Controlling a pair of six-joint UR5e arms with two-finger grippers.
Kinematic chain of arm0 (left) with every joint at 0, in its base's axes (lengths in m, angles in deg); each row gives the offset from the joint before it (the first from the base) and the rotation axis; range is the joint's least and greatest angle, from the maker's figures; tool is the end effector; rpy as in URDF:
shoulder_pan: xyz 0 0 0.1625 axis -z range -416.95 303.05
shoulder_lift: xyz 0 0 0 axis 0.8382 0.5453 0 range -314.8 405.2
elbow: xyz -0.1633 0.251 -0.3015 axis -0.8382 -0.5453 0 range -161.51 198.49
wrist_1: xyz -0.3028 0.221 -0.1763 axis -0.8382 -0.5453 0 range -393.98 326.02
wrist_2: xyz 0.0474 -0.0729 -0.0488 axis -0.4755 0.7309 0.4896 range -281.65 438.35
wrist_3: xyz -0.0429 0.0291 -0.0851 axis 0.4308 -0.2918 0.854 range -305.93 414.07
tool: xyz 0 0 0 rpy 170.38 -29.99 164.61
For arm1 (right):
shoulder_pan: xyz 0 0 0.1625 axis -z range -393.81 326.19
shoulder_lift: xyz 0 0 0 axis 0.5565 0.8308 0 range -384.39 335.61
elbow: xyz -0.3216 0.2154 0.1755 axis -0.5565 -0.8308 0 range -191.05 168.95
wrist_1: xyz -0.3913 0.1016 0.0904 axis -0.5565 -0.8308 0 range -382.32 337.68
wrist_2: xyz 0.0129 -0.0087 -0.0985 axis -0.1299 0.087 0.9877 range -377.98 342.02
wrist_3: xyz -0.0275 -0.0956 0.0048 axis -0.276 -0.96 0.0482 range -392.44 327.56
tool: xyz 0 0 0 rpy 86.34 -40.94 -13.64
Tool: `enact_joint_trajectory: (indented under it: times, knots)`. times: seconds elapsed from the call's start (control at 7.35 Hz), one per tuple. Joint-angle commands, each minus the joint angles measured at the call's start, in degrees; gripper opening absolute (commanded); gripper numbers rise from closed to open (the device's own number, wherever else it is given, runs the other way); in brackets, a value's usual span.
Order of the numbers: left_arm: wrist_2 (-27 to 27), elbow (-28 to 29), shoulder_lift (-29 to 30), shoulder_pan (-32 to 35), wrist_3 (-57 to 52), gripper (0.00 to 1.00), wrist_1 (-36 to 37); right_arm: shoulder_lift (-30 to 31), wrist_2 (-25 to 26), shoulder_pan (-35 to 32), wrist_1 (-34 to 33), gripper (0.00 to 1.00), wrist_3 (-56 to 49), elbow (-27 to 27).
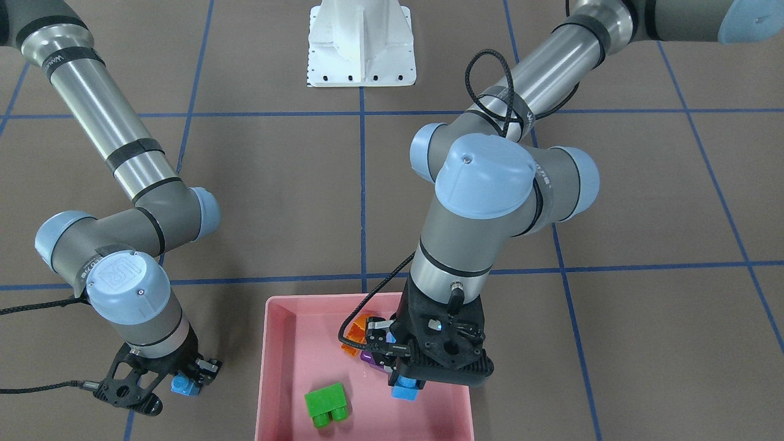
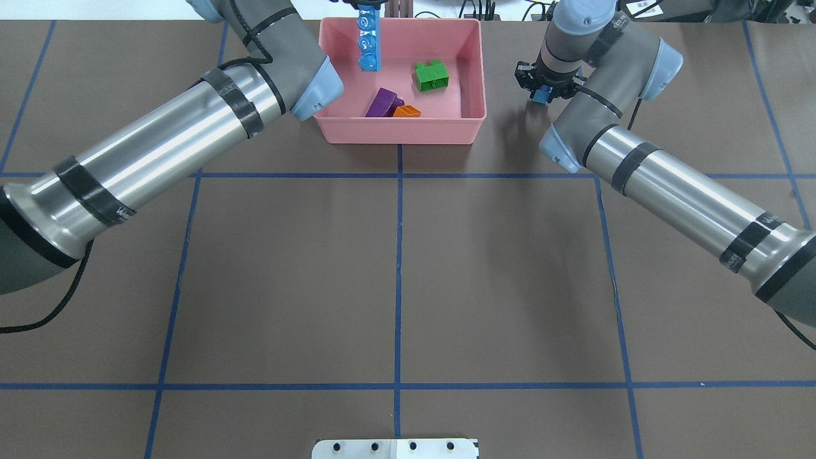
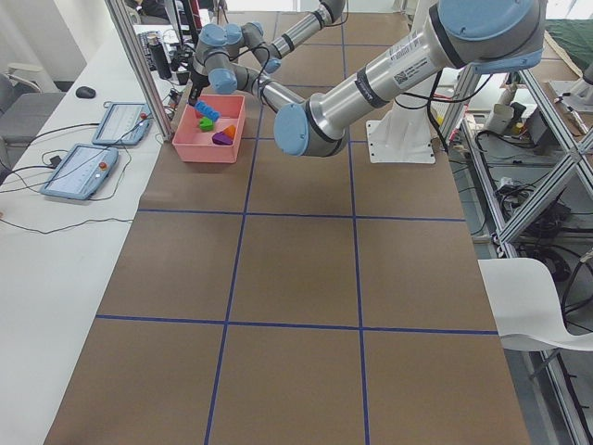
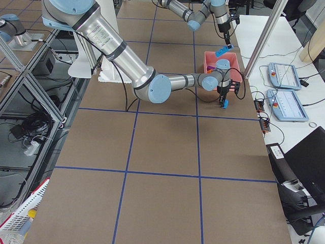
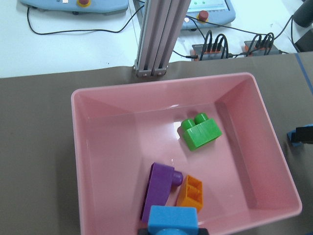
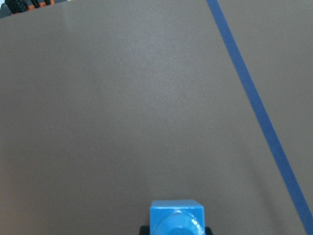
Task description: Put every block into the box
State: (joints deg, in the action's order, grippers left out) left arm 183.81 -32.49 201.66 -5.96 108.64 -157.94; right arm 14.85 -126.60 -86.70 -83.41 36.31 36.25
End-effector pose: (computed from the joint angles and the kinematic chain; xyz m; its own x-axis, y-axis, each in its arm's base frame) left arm 0.4644 -0.7431 0.1099 0.5942 0.1542 -0.7894 0.3154 0.8582 0.4050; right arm -0.4343 -0.7423 0.3917 0.6811 0.3308 0.6532 -0.4215 0.9066 -0.0196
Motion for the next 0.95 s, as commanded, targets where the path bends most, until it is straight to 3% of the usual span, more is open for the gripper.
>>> enact_joint_trajectory:
  times: [0.0,0.27,0.41,0.54,0.82]
  knots:
    - [-1.8,2.7,0.3,-1.1,-0.8,1.0,-2.5,-3.4,-4.8,-4.6,-2.4,0.0,-0.2,0.3]
    - [-1.1,-0.1,-0.5,0.5,-1.5,1.0,-1.1,-10.9,-6.9,-6.7,-10.7,0.0,0.1,0.2]
    - [2.5,-2.3,-2.6,2.5,-4.1,1.0,-0.1,-13.9,-7.0,-6.5,-11.9,0.0,1.8,0.2]
    - [10.7,-7.1,-7.8,6.4,-6.6,1.0,1.5,-14.9,-6.7,-4.2,-11.4,0.0,4.3,0.1]
    - [17.4,-19.7,-21.1,11.0,-10.6,1.0,2.0,-15.1,-5.0,0.1,-6.6,0.0,5.2,0.1]
